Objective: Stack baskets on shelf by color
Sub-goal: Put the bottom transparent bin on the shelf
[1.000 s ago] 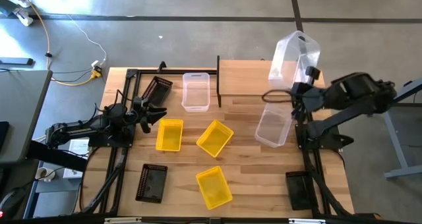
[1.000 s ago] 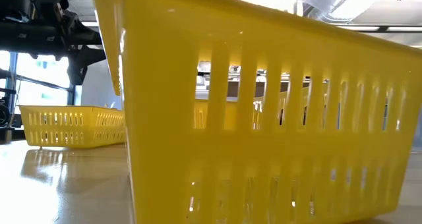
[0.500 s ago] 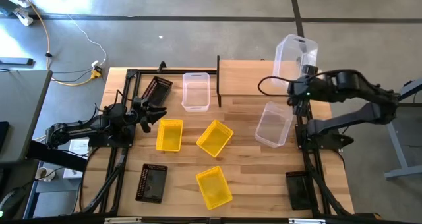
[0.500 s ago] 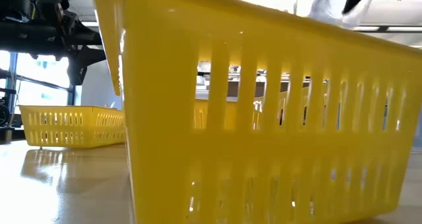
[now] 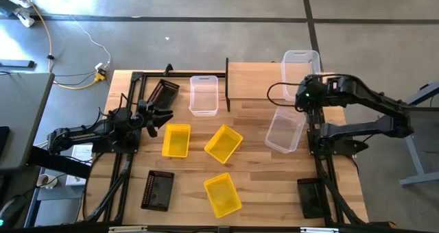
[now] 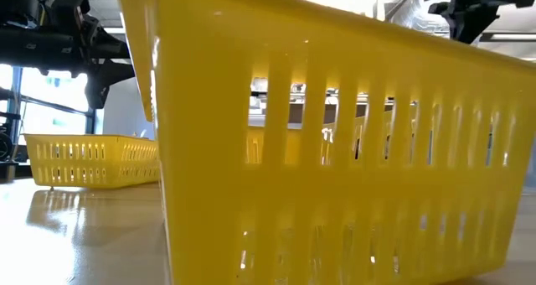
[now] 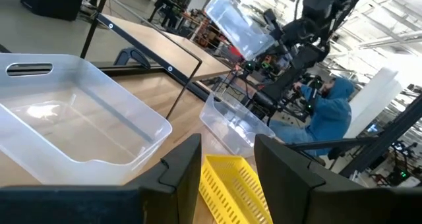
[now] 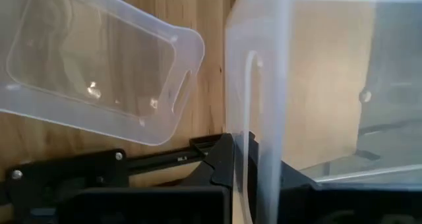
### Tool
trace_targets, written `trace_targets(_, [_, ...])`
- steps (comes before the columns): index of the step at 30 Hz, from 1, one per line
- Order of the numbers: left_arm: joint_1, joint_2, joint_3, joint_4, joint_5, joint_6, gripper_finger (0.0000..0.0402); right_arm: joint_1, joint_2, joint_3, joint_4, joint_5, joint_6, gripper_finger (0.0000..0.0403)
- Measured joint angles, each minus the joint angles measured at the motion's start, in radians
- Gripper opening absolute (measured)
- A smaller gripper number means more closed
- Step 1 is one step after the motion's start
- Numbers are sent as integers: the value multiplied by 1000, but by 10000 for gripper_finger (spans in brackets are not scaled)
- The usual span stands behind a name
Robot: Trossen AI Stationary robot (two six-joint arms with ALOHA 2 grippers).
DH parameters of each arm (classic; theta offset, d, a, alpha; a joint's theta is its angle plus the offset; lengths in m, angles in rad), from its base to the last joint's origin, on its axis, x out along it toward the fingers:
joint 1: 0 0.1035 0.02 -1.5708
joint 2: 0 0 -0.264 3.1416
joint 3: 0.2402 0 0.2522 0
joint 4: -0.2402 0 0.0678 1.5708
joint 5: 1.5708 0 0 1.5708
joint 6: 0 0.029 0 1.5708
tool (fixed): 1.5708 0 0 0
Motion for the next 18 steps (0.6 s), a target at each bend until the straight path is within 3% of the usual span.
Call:
trace_targets(8, [0, 0, 0, 0, 0, 0, 131, -165, 19, -11, 31, -93, -91, 0])
trace_targets(18, [0, 0, 0, 0, 0, 0, 131, -316, 116, -11, 73, -127, -157, 0])
